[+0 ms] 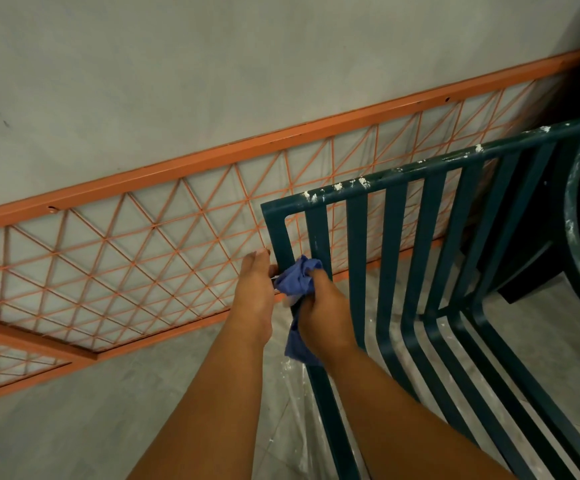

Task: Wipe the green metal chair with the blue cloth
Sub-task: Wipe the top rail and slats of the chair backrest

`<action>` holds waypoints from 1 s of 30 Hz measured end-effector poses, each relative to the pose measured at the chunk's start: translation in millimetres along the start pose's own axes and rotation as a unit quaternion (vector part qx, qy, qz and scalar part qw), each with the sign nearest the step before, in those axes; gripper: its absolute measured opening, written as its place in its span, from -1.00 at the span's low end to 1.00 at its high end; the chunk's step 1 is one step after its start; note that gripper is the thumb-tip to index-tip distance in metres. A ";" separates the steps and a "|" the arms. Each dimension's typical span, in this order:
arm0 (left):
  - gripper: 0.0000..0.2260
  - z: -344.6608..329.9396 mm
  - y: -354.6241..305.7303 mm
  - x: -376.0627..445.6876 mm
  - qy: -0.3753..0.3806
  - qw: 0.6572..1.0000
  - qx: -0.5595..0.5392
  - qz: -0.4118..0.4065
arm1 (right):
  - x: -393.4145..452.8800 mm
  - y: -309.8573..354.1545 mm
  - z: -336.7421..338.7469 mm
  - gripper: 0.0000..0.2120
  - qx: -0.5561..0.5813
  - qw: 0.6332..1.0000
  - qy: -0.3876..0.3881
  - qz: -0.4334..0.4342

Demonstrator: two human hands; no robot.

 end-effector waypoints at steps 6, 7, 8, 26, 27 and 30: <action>-0.65 8.3 -8.8 2.2 -0.036 0.999 0.011 -0.020 | 27.6 25.2 -6.1 -0.59 0.189 0.981 -0.028 -0.018; -0.64 9.7 -9.4 2.1 -0.040 0.999 0.019 -0.021 | 22.4 15.5 -12.4 -0.60 0.221 0.974 -0.018 -0.046; -0.62 11.1 -9.0 3.9 -0.041 0.999 0.023 -0.024 | 15.1 4.8 -17.9 -0.63 0.241 0.967 -0.002 -0.082; -0.75 14.9 -66.2 -24.8 -0.137 0.954 0.194 -0.184 | 1.5 22.1 51.3 -0.62 0.115 0.989 -0.071 -0.067; -0.72 14.0 -79.3 -32.3 -0.149 0.943 0.193 -0.226 | 3.4 34.8 64.5 -0.60 0.118 0.987 -0.107 -0.039; -0.73 10.3 -108.2 -48.9 -0.177 0.913 0.209 -0.302 | 7.9 92.8 104.0 -0.56 0.064 0.966 -0.215 0.130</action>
Point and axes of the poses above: each hand's wrist, its own x-axis towards the middle knuckle, its own z-axis out of the back of the hand, y = z × x, the point moved 10 cm from there along x, towards the middle knuckle, and after that the axes turned 12 degrees about z, right-handed, at the moved point
